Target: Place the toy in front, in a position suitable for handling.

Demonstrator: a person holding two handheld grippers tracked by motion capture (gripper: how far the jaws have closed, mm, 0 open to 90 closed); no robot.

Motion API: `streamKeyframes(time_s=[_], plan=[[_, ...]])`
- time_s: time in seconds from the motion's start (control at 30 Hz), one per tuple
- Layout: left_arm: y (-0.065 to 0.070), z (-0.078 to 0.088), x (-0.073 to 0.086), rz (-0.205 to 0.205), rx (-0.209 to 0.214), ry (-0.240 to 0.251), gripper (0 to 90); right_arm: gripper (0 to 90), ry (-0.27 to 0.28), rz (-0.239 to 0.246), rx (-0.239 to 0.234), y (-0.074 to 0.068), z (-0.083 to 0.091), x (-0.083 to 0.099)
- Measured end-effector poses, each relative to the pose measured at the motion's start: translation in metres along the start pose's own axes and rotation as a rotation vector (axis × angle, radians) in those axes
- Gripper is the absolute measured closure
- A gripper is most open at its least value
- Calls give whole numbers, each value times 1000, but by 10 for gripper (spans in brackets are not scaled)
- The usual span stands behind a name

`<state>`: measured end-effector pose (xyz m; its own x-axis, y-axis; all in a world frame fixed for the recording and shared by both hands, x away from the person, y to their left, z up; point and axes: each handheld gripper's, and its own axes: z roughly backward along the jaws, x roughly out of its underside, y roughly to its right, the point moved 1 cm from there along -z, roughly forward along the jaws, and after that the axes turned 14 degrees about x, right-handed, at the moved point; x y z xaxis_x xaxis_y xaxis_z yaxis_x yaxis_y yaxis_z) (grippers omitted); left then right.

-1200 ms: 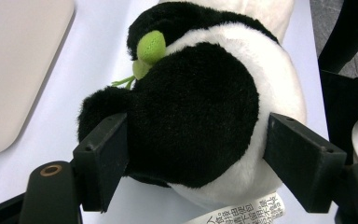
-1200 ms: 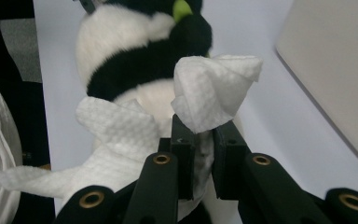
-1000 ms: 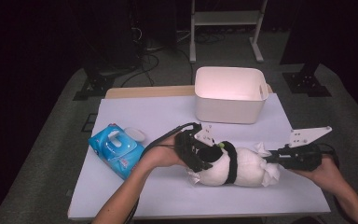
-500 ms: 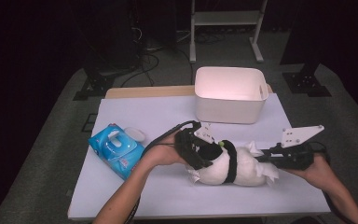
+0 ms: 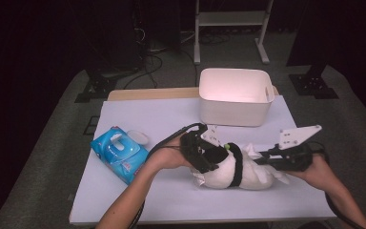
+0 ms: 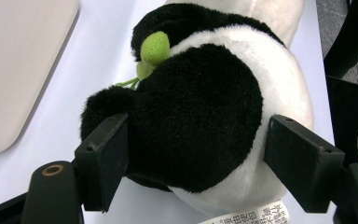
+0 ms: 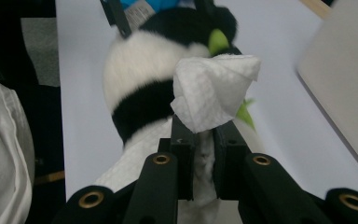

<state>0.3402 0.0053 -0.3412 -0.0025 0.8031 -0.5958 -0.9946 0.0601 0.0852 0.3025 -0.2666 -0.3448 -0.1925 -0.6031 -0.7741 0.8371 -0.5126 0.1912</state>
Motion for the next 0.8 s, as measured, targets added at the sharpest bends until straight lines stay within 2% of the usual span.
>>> streamKeyframes(time_s=[0.07, 0.17, 0.3, 0.47, 0.73, 0.8], plan=[[0, 0, 0, 1, 0, -1, 236, 793, -11, 39, -23, -5, -12, -11], [1, 0, 1, 4, 0, 4, 236, 713, -51, 89, -43, -12, -27, -23], [1, 0, 2, 3, 2, 10, 236, 640, -34, 70, -44, -11, -20, -26], [0, 1, 2, 5, 3, 5, 236, 603, -25, 53, -20, -7, -5, -21], [0, 1, 1, 6, 6, 3, 236, 626, -10, 58, -2, -9, 12, -9], [0, 1, 1, 7, 5, 3, 236, 734, -18, 80, 1, -12, 10, -6]])
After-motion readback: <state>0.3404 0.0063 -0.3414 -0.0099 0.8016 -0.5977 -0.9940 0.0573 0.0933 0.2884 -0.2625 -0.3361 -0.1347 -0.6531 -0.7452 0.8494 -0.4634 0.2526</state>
